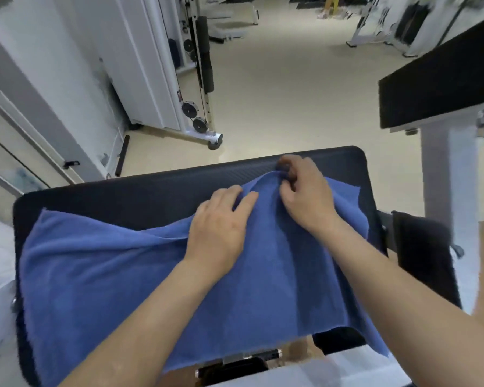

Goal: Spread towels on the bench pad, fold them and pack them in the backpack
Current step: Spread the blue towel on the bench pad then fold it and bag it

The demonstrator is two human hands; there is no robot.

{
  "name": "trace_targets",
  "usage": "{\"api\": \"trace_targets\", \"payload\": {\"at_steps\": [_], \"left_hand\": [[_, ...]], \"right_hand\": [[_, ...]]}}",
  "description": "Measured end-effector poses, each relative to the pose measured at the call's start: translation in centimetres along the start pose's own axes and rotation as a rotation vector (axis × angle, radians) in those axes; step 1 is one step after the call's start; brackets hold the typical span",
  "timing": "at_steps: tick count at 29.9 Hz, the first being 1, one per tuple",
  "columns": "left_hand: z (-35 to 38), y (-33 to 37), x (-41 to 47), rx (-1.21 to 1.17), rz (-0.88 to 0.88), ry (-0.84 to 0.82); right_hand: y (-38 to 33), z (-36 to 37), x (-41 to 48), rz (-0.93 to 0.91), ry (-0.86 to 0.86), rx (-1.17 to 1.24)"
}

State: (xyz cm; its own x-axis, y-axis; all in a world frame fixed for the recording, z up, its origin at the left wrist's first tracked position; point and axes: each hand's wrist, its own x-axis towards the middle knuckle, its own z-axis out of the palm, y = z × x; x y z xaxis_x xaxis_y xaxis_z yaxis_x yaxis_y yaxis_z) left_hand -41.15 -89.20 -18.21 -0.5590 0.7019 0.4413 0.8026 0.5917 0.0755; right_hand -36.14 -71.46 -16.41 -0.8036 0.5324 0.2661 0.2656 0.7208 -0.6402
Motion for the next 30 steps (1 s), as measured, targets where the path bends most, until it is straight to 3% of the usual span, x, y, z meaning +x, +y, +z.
{"api": "trace_targets", "payload": {"at_steps": [2,4,6,9,13,21,26,30], "left_hand": [[0.0,-0.2,0.7,0.007,-0.068,-0.059],[-0.3,-0.4,1.6,0.004,-0.096,-0.103],[-0.8,-0.1,2.5,0.025,-0.12,-0.113],[-1.0,2.1,4.8,0.021,-0.042,-0.111],[0.1,4.9,7.2,-0.156,-0.089,-0.197],[0.8,3.8,9.6,-0.23,-0.112,-0.159],[0.8,4.7,9.8,-0.251,-0.095,-0.137],[1.3,5.6,10.3,-0.293,-0.114,-0.179]], "right_hand": [[1.0,-2.7,-0.4,-0.001,0.023,0.148],[3.3,-6.0,-0.8,0.023,0.049,-0.05],[5.5,-8.2,-1.0,0.156,-0.069,-0.238],[7.3,-8.6,-0.7,0.28,-0.253,-0.18],[7.5,-8.6,0.3,0.219,-0.244,-0.169],[8.0,-11.9,3.5,0.139,-0.326,-0.122],[7.5,-11.6,2.5,0.043,-0.5,-0.496],[8.4,-10.4,1.3,-0.057,-0.464,-0.35]]}}
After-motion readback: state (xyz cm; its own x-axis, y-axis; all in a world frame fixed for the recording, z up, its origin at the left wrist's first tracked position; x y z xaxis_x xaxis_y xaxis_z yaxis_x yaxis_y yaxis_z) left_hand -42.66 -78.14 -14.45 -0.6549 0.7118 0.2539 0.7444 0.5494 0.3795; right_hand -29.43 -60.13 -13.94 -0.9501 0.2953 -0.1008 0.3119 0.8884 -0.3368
